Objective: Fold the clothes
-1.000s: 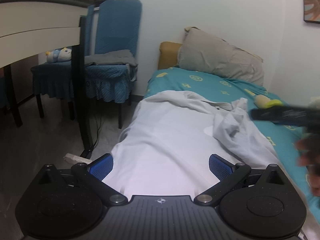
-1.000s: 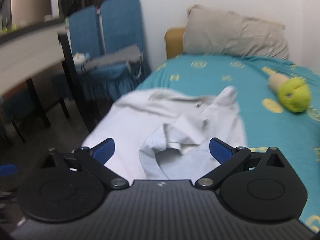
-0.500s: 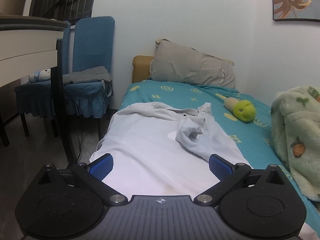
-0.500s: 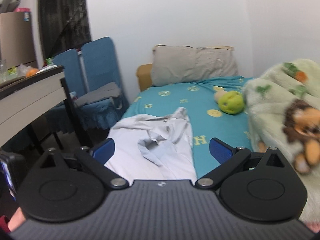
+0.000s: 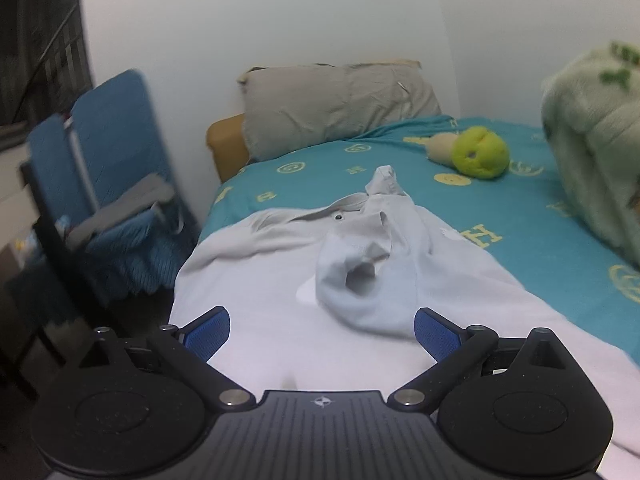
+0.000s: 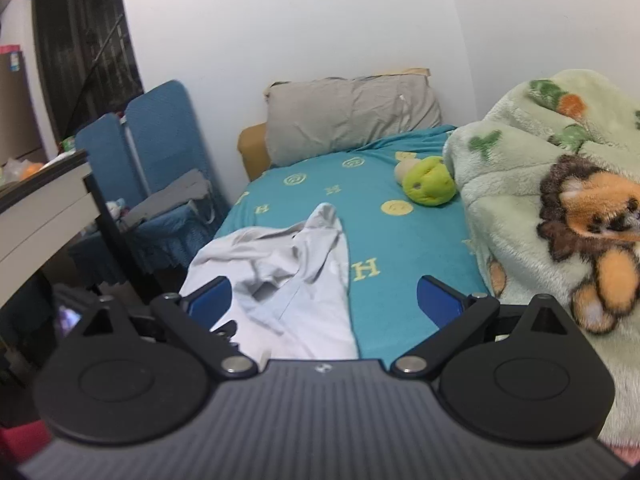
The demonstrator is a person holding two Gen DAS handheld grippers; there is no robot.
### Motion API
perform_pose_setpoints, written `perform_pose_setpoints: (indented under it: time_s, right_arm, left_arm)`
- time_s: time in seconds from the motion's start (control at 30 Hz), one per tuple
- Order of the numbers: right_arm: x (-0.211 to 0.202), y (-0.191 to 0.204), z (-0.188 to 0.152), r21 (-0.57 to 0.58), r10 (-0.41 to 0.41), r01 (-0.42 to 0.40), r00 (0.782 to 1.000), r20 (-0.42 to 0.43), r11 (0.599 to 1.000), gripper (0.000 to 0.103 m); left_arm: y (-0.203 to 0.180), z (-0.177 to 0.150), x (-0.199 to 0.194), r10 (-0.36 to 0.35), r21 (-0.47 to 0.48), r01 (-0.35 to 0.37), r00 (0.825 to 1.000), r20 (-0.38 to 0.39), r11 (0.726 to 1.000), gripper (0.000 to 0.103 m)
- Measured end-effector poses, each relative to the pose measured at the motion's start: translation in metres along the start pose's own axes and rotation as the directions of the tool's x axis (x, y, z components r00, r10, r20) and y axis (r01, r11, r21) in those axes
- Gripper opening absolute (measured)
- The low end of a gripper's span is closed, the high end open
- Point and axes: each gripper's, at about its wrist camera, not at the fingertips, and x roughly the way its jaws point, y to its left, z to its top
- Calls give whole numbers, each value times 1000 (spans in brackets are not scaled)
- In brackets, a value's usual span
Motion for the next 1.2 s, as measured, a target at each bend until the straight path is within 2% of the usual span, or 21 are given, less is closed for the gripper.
perform_pose_setpoints:
  time_s: [0.17,0.3,0.47,0.5,0.57,0.6,0.63,0.67,0.7,0.73,0.77,0.8,0.87,0.9,0.93,0.97,1.03,1.1,1.2]
  right_arm:
    - [21,-17,1,44,-20,21,1000,-21,999,101]
    - [35,-27,-1,70,-34,37,998,-54,997,101]
    - [47,-32,-3,91,-36,44,996,-85,995,101]
    - [49,-33,-3,93,-36,44,995,-89,995,101]
    - [51,-33,-3,95,-37,46,995,-96,994,101]
    - [52,-32,-3,96,-38,47,994,-99,994,101]
    - [51,-32,-3,96,-38,48,994,-102,994,101]
    - [51,-32,-4,95,-39,49,994,-102,994,101]
    - [51,-31,-4,95,-40,50,994,-103,994,101]
    - [51,-31,-4,94,-42,52,994,-103,994,101]
    - [51,-31,-4,92,-45,54,994,-102,994,101]
    - [51,-31,-4,92,-47,56,994,-101,994,101]
    - [50,-31,-3,92,-48,57,994,-97,994,101]
    - [50,-31,-3,92,-46,54,995,-93,994,101]
    - [50,-32,-2,90,-43,51,995,-88,995,101]
    - [49,-32,-2,88,-39,46,996,-82,995,101]
    - [48,-34,-1,86,-33,39,997,-69,995,101]
    - [48,-37,1,100,-23,29,998,-64,995,101]
    - [45,-41,5,129,17,-10,998,-57,992,101]
  left_arm:
    - [-14,25,67,43,87,-44,999,17,995,94]
    - [-29,37,113,53,183,-52,999,1,982,68]
    - [-50,32,149,-12,347,19,1000,-22,938,54]
    - [-51,32,153,-18,361,25,1000,-23,932,47]
    - [-41,38,156,-25,284,30,999,-23,958,22]
    - [-36,42,157,-28,245,33,999,-22,969,4]
    - [-30,45,159,-30,199,34,999,-21,980,4]
    - [-13,48,158,-14,80,15,1000,-9,997,4]
    - [4,51,158,4,-40,-3,1000,1,999,3]
    - [22,53,158,22,-160,-20,1000,9,987,3]
    - [39,56,157,42,-277,-36,999,15,960,3]
    - [56,58,157,64,-384,-54,998,14,922,3]
    - [75,56,172,169,-425,-187,982,-82,886,3]
    - [80,54,182,200,-410,-243,969,-145,879,4]
    - [86,51,190,195,-415,-265,960,-203,870,6]
    - [93,47,193,169,-445,-259,958,-233,857,8]
    - [103,42,182,128,-514,-230,966,-226,827,30]
    - [103,42,162,104,-506,-200,972,-213,839,49]
    - [90,44,121,38,-466,-128,980,-197,875,59]
